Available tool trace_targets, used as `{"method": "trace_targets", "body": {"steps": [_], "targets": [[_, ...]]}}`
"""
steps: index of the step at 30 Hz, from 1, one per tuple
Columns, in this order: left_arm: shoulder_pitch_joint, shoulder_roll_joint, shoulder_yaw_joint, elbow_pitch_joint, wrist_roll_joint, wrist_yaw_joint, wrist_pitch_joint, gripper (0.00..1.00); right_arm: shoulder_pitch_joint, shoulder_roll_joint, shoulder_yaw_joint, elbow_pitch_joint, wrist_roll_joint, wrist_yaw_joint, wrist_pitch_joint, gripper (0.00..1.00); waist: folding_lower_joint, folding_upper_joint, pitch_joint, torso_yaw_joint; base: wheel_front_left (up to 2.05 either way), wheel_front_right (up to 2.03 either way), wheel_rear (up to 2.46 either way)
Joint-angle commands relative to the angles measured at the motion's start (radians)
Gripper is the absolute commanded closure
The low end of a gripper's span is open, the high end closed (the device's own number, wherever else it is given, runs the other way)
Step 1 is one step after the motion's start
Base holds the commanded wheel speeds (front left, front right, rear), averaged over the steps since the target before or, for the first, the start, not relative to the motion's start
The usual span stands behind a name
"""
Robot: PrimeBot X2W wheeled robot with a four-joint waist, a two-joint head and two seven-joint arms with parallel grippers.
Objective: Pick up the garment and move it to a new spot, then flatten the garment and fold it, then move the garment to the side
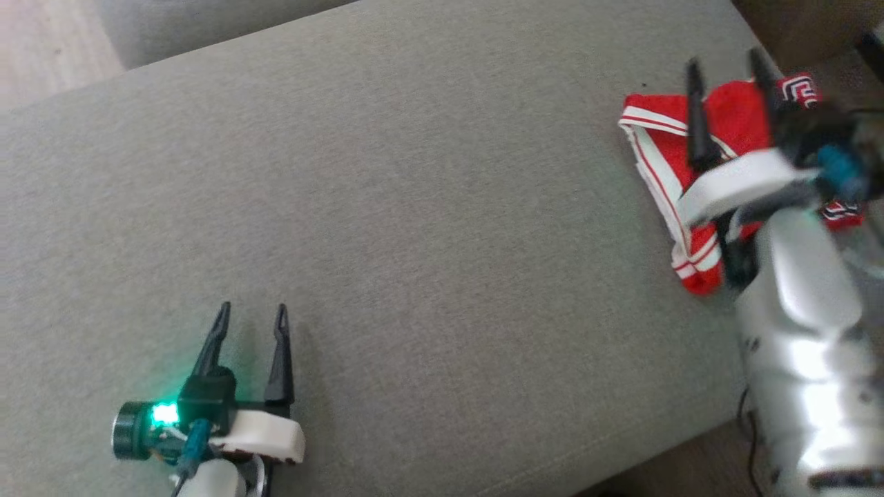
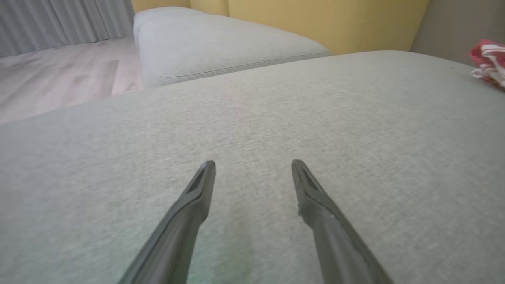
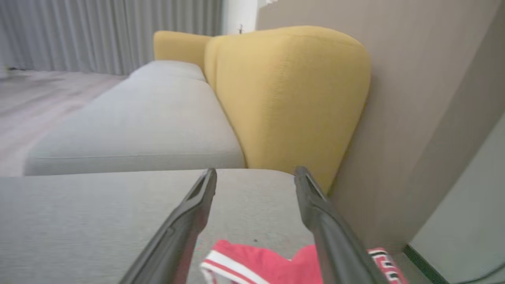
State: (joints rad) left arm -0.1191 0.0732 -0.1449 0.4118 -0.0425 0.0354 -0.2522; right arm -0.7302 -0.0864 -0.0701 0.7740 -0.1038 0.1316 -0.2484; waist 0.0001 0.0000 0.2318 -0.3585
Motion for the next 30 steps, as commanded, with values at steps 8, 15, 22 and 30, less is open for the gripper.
{"method": "trace_targets", "body": {"steps": [8,15,22,30], "targets": [[-0.025,-0.001,0.072,-0.034,-0.012,0.033,-0.01,0.0,0.249,0.035,0.171,-0.198,0.148,-0.001,-0.013,0.0,-0.0001,0.0,-0.024,0.164,0.0,0.0,0.0],[-0.013,-0.013,0.087,-0.031,-0.024,0.04,-0.01,0.0,0.358,0.036,0.202,-0.225,0.223,-0.001,-0.013,0.0,-0.0001,0.0,-0.044,0.287,0.0,0.0,0.0],[0.009,-0.019,0.11,-0.032,-0.05,0.019,-0.01,0.0,0.395,0.036,0.193,-0.232,0.226,-0.001,-0.013,0.0,-0.0001,0.0,-0.073,0.349,0.0,0.0,0.0],[0.047,-0.022,0.148,-0.041,-0.079,-0.021,-0.01,0.0,0.435,0.036,0.188,-0.226,0.251,-0.001,-0.013,0.0,-0.0001,0.0,-0.131,0.351,0.0,0.0,0.0]]}}
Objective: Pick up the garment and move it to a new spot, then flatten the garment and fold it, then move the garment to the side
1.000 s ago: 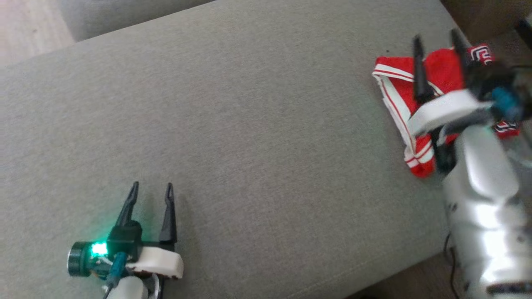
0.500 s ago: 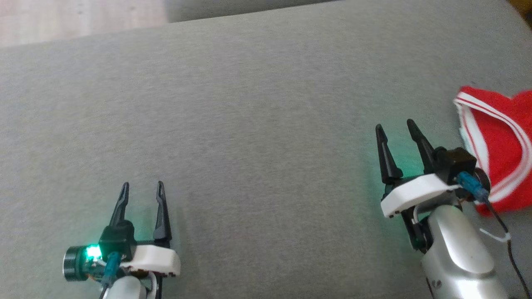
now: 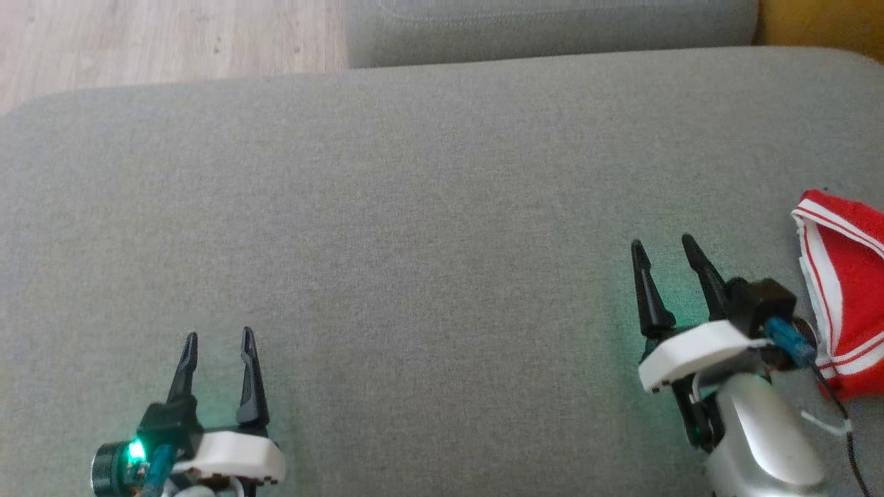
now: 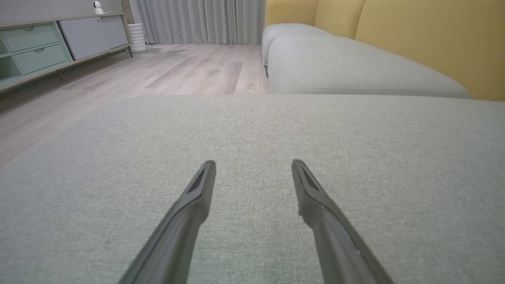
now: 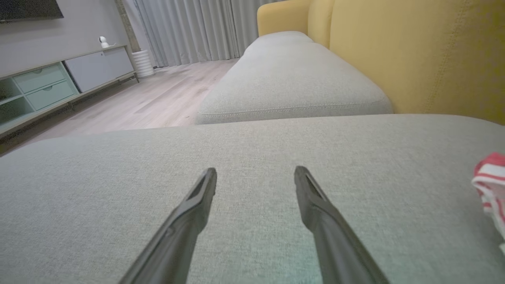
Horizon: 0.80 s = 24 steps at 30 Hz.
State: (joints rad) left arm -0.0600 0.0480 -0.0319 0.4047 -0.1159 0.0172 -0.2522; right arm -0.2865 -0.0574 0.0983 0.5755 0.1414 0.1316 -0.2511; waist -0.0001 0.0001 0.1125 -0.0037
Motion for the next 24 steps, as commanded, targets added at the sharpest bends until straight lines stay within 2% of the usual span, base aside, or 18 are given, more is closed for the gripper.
{"method": "trace_targets", "body": {"steps": [1,9,10,14,24], "targets": [[-0.012,0.003,0.036,-0.034,-0.005,-0.003,-0.01,0.0,-0.009,0.007,0.019,-0.027,0.006,-0.001,-0.011,0.0,0.0001,-0.0001,-0.011,-0.003,0.0,0.0,0.0],[0.034,0.002,0.038,-0.037,-0.064,-0.025,-0.01,0.0,0.022,0.007,0.024,-0.024,0.018,-0.001,-0.011,0.0,0.0001,-0.0001,-0.054,-0.014,0.0,0.0,0.0],[0.059,0.0,0.004,-0.005,-0.066,-0.026,0.0,1.0,0.036,0.001,-0.002,0.005,0.009,0.0,0.0,1.0,0.0001,-0.0001,-0.054,-0.014,0.0,0.0,0.0],[0.075,-0.002,0.002,0.049,-0.073,-0.027,0.007,1.0,0.06,0.002,-0.004,0.052,0.014,0.0,0.003,1.0,0.0001,-0.0001,-0.056,-0.014,0.0,0.0,0.0],[0.063,-0.001,0.016,0.035,-0.187,-0.037,0.039,1.0,0.069,0.003,-0.022,0.023,0.131,0.0,0.034,1.0,0.0001,-0.0001,-0.06,-0.013,0.0,0.0,0.0]]}}
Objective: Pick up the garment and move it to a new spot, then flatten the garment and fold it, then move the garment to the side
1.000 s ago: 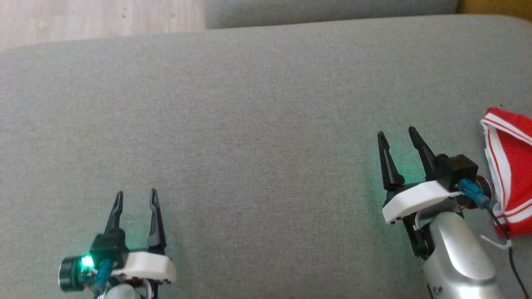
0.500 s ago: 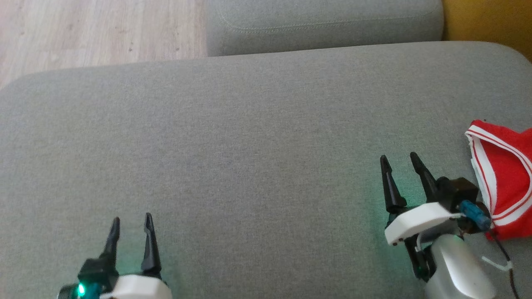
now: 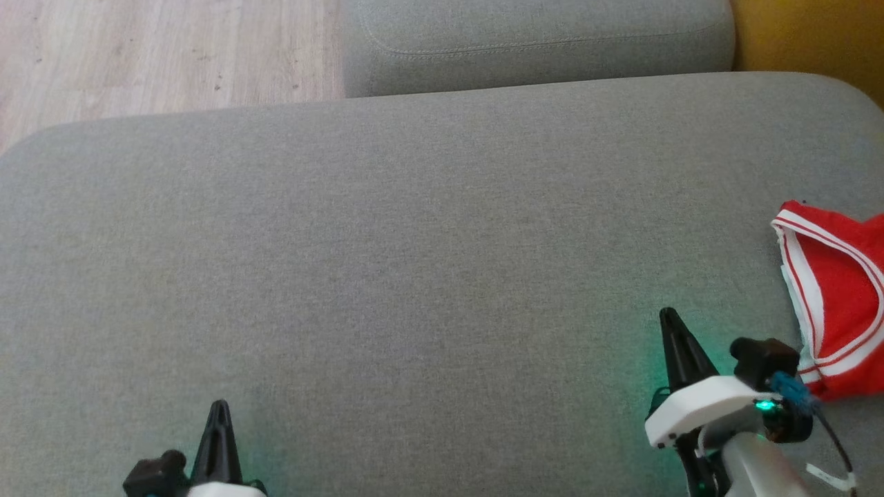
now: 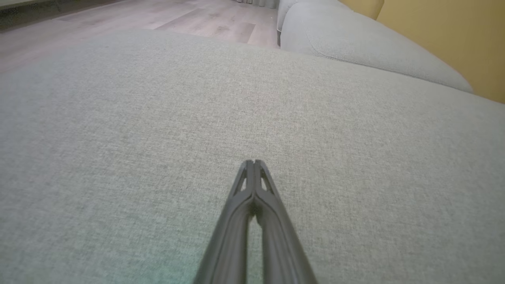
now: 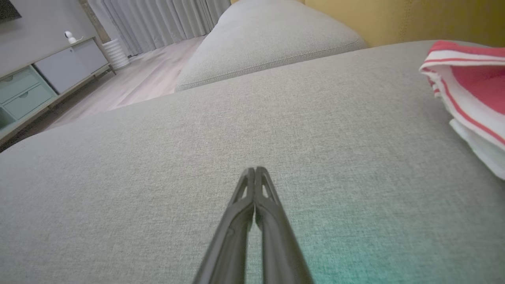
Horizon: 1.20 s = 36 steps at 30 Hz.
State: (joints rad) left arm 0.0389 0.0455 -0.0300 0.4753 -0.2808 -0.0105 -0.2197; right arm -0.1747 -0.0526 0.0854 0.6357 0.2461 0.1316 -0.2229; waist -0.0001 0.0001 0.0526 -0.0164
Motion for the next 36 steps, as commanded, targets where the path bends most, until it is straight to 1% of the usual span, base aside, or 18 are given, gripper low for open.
{"method": "trace_targets", "body": {"steps": [1,36], "targets": [[-0.036,0.001,0.014,-0.038,-0.034,-0.01,0.008,1.0,-0.042,-0.002,-0.011,-0.041,0.038,0.0,0.008,1.0,0.0001,-0.0001,-0.001,0.0,0.0,0.0,0.0],[-0.068,0.002,0.052,-0.097,-0.422,-0.043,0.104,1.0,-0.008,-0.001,-0.066,-0.147,0.435,0.0,0.105,1.0,0.0001,-0.0001,-0.015,0.005,0.0,0.0,0.0]]}}
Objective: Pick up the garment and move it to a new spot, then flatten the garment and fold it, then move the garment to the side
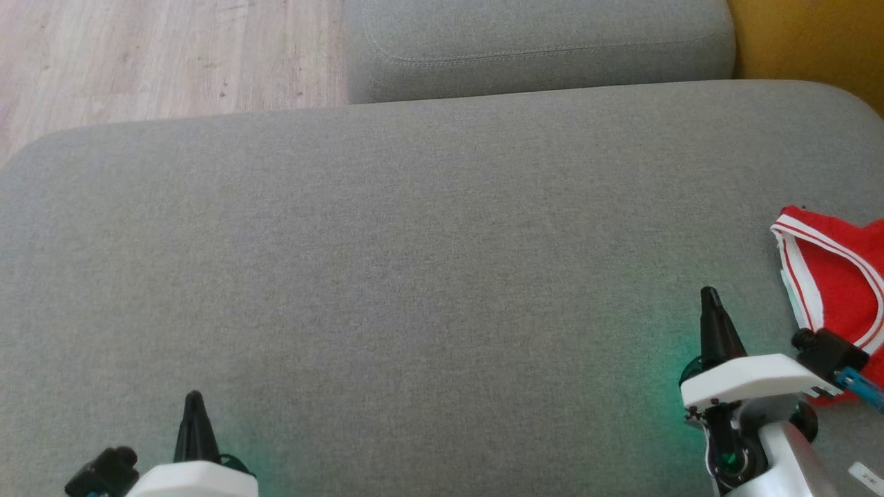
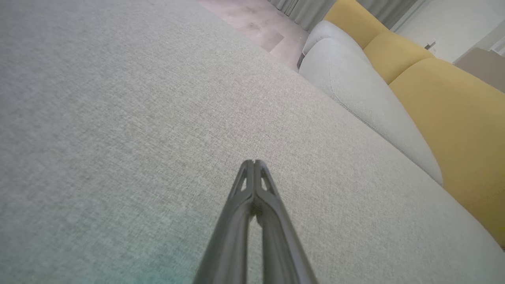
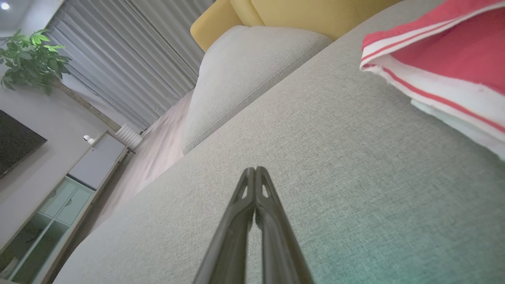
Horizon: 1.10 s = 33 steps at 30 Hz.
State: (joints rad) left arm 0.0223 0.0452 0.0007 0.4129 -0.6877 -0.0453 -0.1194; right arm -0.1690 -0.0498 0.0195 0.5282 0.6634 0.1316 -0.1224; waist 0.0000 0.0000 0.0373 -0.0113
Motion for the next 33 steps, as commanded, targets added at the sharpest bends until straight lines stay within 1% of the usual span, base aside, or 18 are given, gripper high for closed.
{"method": "trace_targets", "body": {"steps": [1,28,33], "targets": [[-0.052,0.003,0.022,-0.037,-0.026,-0.009,0.007,1.0,-0.013,-0.004,-0.002,-0.043,0.029,0.0,0.008,1.0,0.0,0.0,0.0,0.0,0.0,0.0,0.0],[-0.08,0.003,0.055,-0.083,-0.345,-0.036,0.087,1.0,0.014,-0.003,-0.049,-0.128,0.356,-0.001,0.089,1.0,0.0,0.0,-0.012,0.004,0.0,0.0,0.0],[-0.084,0.004,0.059,-0.09,-0.391,-0.04,0.099,1.0,0.017,-0.002,-0.055,-0.141,0.402,-0.001,0.101,1.0,0.0,0.0,-0.014,0.005,0.0,0.0,0.0]]}}
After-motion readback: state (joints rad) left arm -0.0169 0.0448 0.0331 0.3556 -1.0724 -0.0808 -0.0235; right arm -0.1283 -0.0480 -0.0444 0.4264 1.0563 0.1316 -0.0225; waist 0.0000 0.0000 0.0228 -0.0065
